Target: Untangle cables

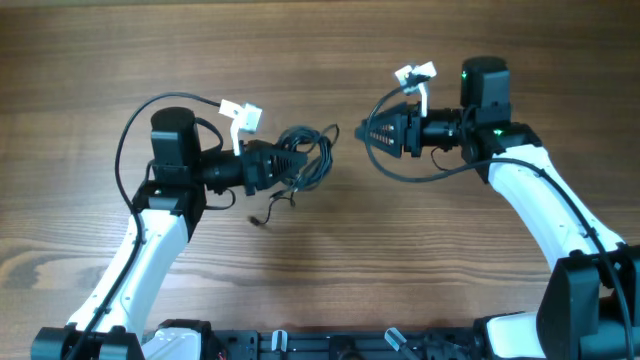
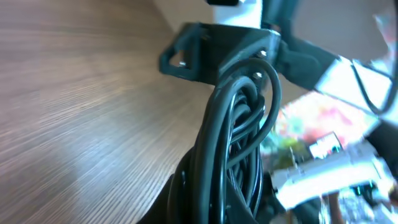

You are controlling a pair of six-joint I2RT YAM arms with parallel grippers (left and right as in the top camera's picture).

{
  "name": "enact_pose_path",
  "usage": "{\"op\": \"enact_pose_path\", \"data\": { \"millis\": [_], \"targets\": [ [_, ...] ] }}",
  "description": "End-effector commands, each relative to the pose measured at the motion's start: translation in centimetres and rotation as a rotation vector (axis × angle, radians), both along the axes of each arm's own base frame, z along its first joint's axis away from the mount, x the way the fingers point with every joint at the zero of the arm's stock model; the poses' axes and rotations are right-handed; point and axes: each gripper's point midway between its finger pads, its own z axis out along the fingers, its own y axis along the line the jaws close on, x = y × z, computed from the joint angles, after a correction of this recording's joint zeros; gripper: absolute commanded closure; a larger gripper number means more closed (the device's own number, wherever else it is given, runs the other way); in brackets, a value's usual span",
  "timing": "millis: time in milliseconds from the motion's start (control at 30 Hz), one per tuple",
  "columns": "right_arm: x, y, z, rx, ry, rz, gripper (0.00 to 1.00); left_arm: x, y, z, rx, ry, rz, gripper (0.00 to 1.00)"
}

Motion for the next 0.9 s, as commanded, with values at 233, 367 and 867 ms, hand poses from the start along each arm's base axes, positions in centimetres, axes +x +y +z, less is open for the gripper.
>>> {"op": "enact_pose_path", "data": {
  "millis": [233,367,867],
  "targets": [
    [-2.4,0.5,2.5,0.104,-0.125,0.150,0.41,-0.7,-0.2,2.4,-0.086,0.101,-0.048,0.96],
    [-0.5,2.2,-0.3,-0.064,-0.031,-0.004,0.50,-0.2,-0.1,2.4,-0.094,0.183,-0.012,0.96],
    [-0.7,7.4,0.0,-0.096,0.010,-0.066,0.39,2.1,-0.4,0.9,-0.073,0.379,0.174,0.96]
  ]
}}
